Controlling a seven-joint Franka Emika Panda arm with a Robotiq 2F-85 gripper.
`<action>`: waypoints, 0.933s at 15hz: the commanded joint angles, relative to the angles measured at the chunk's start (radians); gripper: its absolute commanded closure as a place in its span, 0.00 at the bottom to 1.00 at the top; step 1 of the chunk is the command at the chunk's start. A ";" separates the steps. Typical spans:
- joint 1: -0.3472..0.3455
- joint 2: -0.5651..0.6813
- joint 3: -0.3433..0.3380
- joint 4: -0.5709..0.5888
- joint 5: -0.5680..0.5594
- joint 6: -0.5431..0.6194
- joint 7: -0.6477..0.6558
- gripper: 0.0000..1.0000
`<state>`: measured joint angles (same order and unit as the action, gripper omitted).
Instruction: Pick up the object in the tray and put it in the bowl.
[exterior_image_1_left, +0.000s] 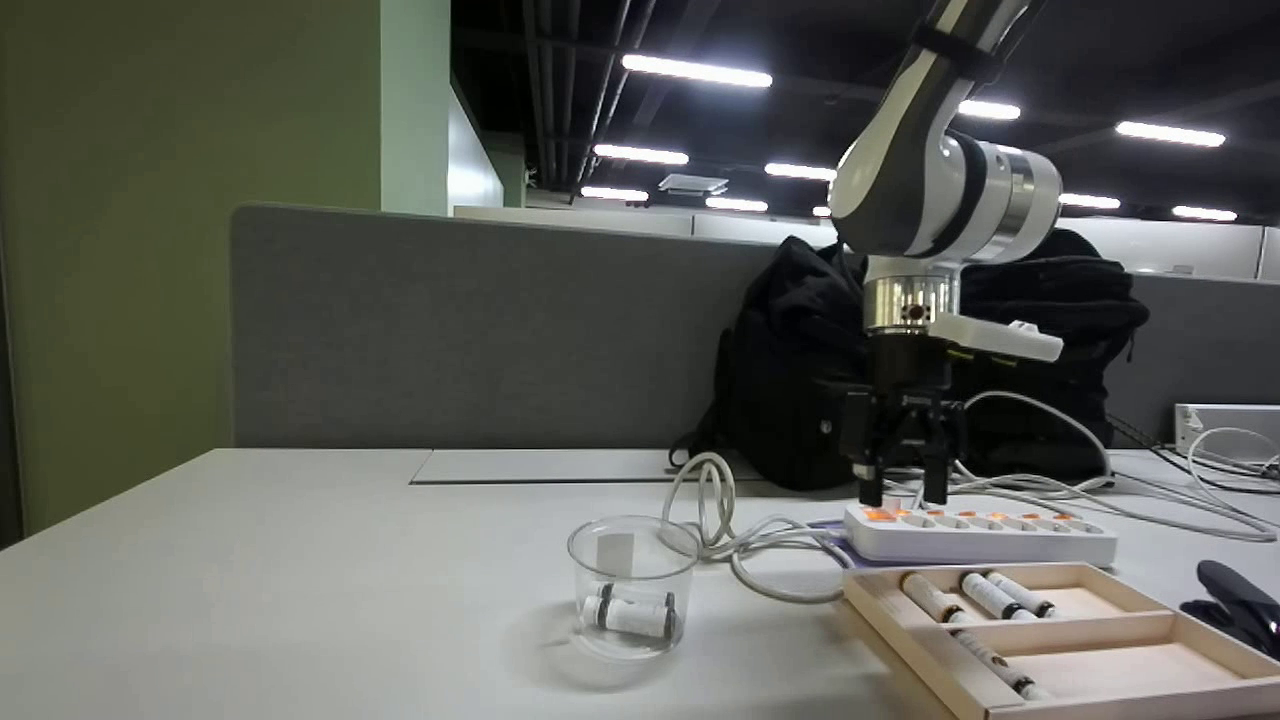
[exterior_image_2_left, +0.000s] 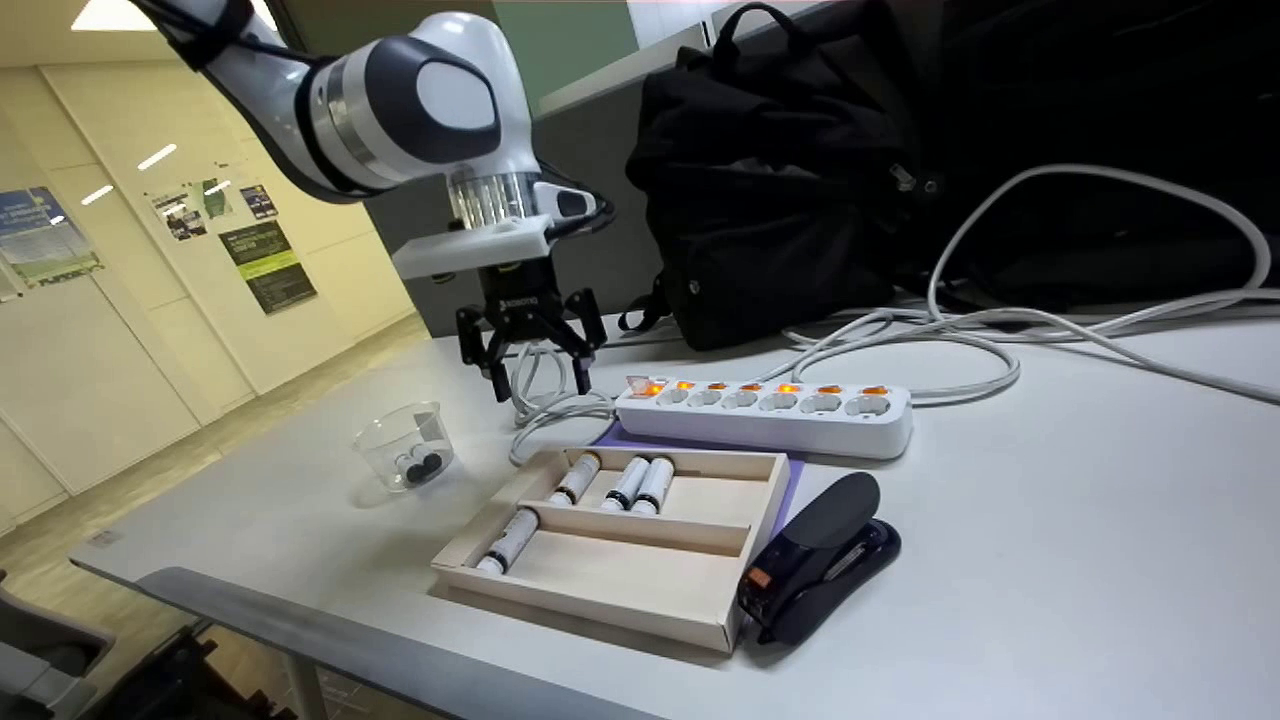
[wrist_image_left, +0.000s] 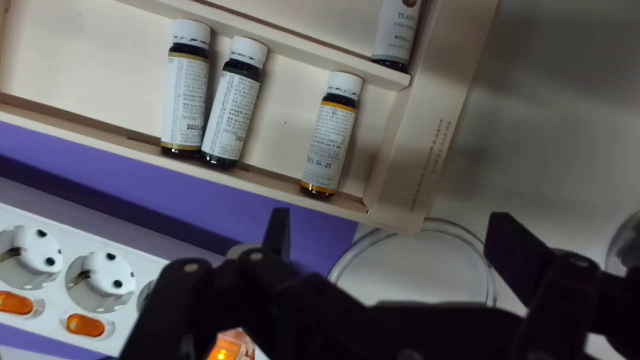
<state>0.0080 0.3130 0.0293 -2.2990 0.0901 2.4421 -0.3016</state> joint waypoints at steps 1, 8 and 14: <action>-0.031 0.105 0.035 0.079 0.025 -0.017 -0.012 0.00; -0.067 0.167 0.059 0.093 0.037 -0.029 -0.005 0.26; -0.108 0.163 0.072 0.069 0.080 -0.042 -0.019 0.66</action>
<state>-0.0695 0.4818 0.0868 -2.2227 0.1396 2.4197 -0.3046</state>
